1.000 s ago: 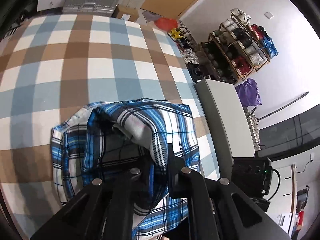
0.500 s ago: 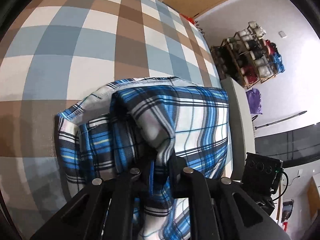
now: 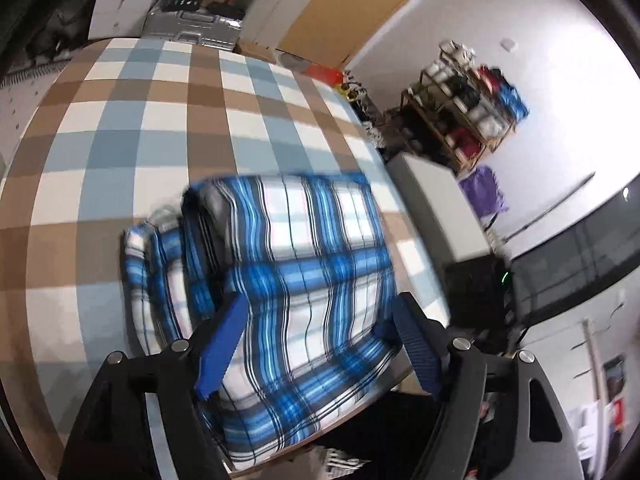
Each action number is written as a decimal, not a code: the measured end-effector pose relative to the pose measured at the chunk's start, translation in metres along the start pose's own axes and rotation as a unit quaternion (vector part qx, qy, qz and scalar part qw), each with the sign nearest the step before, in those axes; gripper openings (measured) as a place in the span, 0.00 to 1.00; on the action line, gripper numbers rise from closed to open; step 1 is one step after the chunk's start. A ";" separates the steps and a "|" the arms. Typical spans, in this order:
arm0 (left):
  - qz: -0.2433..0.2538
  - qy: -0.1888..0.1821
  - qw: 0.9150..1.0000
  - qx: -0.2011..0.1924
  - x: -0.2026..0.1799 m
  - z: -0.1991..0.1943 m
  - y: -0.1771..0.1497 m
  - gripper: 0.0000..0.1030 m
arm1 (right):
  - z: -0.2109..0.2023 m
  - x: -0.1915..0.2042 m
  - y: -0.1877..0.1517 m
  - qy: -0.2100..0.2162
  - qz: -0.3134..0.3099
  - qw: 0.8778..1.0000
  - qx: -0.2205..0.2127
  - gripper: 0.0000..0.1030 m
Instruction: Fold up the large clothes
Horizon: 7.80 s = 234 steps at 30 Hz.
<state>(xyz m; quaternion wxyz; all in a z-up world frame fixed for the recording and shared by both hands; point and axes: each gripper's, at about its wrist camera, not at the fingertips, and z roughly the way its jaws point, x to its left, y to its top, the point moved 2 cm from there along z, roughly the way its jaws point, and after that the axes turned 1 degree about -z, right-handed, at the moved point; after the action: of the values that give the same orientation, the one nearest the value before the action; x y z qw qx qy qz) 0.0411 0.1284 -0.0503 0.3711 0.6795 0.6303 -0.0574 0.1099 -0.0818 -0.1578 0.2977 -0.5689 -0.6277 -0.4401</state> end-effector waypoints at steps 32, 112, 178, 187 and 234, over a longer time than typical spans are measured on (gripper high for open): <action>0.060 0.099 0.993 -0.016 0.031 0.065 -0.059 0.68 | 0.177 0.088 0.108 -0.459 -0.227 0.851 0.117 0.92; -0.113 -0.064 0.974 0.186 0.090 0.080 0.013 0.74 | -0.018 0.004 0.042 -0.199 -0.077 0.974 0.070 0.81; -0.270 -0.017 0.957 -0.104 0.339 -0.331 0.029 0.66 | 0.304 0.330 0.077 -0.077 -0.212 0.970 0.085 0.68; -0.223 0.093 0.944 -0.226 0.289 -0.401 0.011 0.67 | 0.305 0.425 0.057 -0.171 -0.468 0.867 -0.013 0.68; -0.065 0.315 0.852 -0.414 0.125 -0.296 -0.150 0.90 | 0.129 0.338 -0.199 -0.113 -0.504 0.816 -0.261 1.00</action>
<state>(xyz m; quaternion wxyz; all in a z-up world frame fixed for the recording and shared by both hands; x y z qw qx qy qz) -0.1843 0.3904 0.0288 0.3954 0.4023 0.7213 0.4019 -0.1277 0.1934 0.0391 -0.1985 -0.2755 -0.7174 -0.6082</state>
